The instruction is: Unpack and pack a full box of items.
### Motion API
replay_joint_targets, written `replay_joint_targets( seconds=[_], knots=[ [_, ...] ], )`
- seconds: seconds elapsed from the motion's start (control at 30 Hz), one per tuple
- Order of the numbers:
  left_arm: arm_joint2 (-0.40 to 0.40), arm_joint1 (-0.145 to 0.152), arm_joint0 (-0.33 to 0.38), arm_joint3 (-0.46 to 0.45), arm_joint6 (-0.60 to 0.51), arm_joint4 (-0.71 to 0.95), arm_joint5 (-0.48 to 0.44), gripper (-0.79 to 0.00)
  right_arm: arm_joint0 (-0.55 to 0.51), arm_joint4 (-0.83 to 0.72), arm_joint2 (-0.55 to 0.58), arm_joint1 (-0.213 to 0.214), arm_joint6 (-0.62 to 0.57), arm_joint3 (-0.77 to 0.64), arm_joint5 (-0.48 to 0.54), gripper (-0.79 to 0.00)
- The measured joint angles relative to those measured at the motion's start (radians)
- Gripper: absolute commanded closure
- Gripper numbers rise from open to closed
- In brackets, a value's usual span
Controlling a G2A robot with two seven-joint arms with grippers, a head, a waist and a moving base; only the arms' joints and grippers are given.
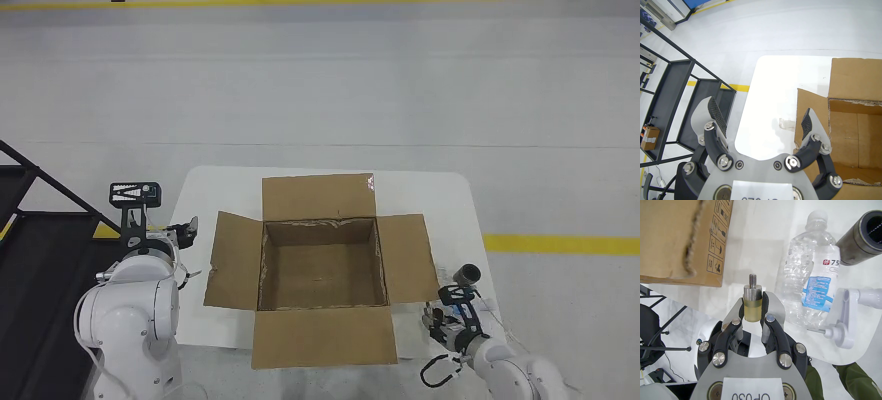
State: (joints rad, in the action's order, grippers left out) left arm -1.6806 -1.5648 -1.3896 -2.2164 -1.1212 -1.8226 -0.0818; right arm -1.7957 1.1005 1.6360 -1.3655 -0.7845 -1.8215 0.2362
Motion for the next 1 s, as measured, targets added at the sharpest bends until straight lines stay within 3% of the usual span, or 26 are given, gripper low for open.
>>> replay_joint_targets(
  seconds=[0.3, 0.4, 0.5, 0.53, 0.7, 1.0],
  knots=[
    [0.000, 0.000, 0.000, 0.000, 0.000, 0.000, 0.000, -0.785, 0.064, 0.101, -0.101, 0.000, 0.014, 0.090, -0.096, 0.000],
    [0.000, 0.000, 0.000, 0.000, 0.000, 0.000, 0.000, -0.785, 0.083, 0.122, -0.119, 0.000, 0.019, 0.114, -0.117, -0.034],
    [0.000, 0.000, 0.000, 0.000, 0.000, 0.000, 0.000, -0.785, 0.102, 0.121, -0.132, 0.001, 0.023, 0.134, -0.132, -0.092],
    [0.000, 0.000, 0.000, 0.000, 0.000, 0.000, 0.000, -0.785, 0.107, 0.125, -0.136, 0.001, 0.023, 0.139, -0.135, -0.151],
    [0.000, 0.000, 0.000, 0.000, 0.000, 0.000, 0.000, -0.785, 0.122, 0.137, -0.150, 0.004, 0.022, 0.163, -0.148, -0.182],
    [0.000, 0.000, 0.000, 0.000, 0.000, 0.000, 0.000, -0.785, 0.129, 0.134, -0.156, 0.010, 0.023, 0.166, -0.156, -0.351]
  ],
)
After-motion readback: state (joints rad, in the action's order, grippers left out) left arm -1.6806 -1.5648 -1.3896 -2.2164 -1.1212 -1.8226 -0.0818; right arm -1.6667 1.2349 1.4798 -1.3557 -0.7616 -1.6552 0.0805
